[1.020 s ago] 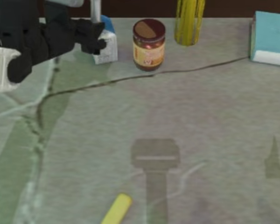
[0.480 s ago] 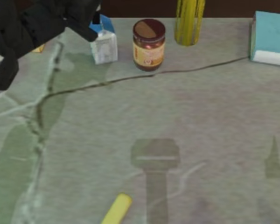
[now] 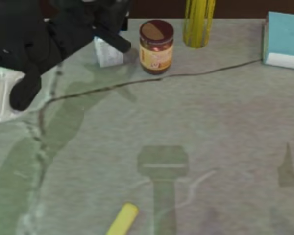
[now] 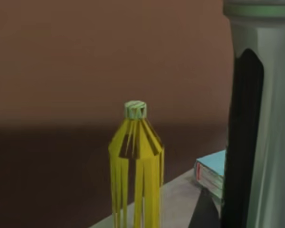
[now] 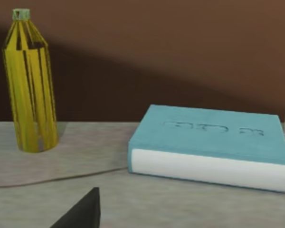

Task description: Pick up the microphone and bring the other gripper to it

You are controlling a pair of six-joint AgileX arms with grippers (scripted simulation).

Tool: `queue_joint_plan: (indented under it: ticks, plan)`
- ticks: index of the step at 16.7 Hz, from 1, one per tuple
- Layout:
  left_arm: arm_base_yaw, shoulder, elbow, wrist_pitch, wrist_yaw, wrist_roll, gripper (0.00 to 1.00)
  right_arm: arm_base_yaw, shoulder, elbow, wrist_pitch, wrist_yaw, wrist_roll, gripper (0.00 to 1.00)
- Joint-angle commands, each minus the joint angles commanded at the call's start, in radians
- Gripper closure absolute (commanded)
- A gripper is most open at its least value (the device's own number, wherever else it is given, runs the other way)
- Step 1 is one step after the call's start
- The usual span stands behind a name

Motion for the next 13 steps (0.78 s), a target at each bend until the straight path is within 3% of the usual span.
queue_joint_plan:
  ticks: [4, 6, 8, 13]
  plan:
    - [-0.181, -0.094, -0.081, 0.007, -0.196, -0.009, 1.00, 0.000, 0.000, 0.000, 0.000, 0.000, 0.000, 0.00]
    - [-0.248, -0.135, -0.110, 0.012, -0.263, -0.011, 1.00, 0.000, 0.000, 0.000, 0.000, 0.000, 0.000, 0.00]
    - [-0.275, -0.154, -0.122, 0.015, -0.290, -0.011, 1.00, 0.000, 0.000, 0.000, 0.000, 0.000, 0.000, 0.00]
    - [-0.273, -0.152, -0.120, 0.014, -0.288, -0.011, 1.00, 0.000, 0.000, 0.000, 0.000, 0.000, 0.000, 0.00]
